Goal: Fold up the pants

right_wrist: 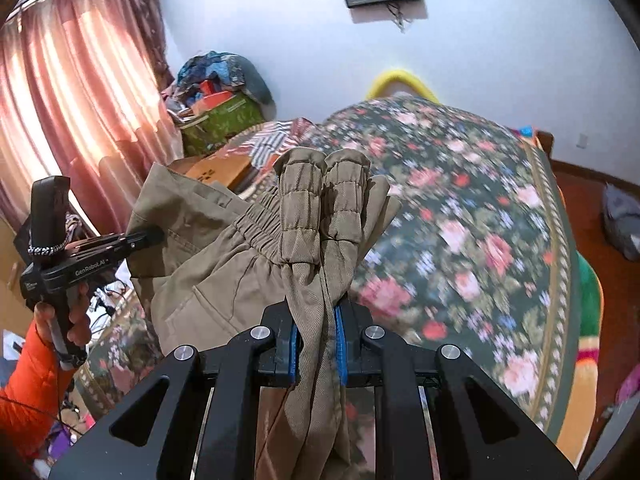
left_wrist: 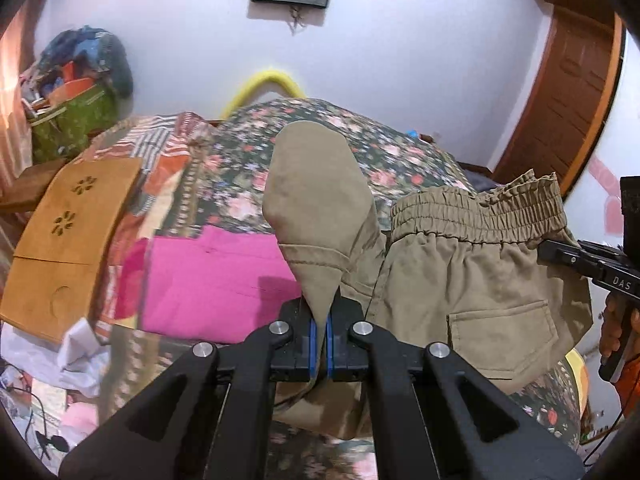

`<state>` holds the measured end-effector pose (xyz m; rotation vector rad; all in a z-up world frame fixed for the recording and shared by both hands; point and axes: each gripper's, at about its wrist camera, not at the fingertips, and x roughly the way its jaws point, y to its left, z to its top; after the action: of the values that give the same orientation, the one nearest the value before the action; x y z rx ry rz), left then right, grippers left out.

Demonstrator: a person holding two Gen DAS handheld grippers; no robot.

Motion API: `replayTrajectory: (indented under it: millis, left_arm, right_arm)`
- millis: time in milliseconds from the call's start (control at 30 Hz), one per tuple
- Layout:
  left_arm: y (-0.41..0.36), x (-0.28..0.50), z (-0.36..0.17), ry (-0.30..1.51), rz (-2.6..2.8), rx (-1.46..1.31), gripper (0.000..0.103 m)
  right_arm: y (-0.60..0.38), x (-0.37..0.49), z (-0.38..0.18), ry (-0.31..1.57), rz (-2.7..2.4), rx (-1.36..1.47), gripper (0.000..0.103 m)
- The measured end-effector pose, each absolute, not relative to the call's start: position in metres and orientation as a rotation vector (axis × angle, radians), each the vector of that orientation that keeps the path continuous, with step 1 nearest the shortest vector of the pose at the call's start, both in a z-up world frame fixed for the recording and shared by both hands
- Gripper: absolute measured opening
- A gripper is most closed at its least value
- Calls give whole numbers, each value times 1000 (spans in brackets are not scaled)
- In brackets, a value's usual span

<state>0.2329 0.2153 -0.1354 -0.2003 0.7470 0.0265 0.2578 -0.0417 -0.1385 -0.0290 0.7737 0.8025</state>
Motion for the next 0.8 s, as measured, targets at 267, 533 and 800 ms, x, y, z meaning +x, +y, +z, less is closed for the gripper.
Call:
replayTrajectory:
  millis: [267,533,800]
  left_arm:
    - [276,247,-135,729,116,-208,3]
    - [335,277,-161,753,173,-271,3]
    - [368,310,-223,861,195,-327,3]
  right_arm:
    - [19,281,-136,749,845,-57,13]
    - [84,312,-151,751,872,-105,13]
    - [113,346,-191,804,864,-116,13]
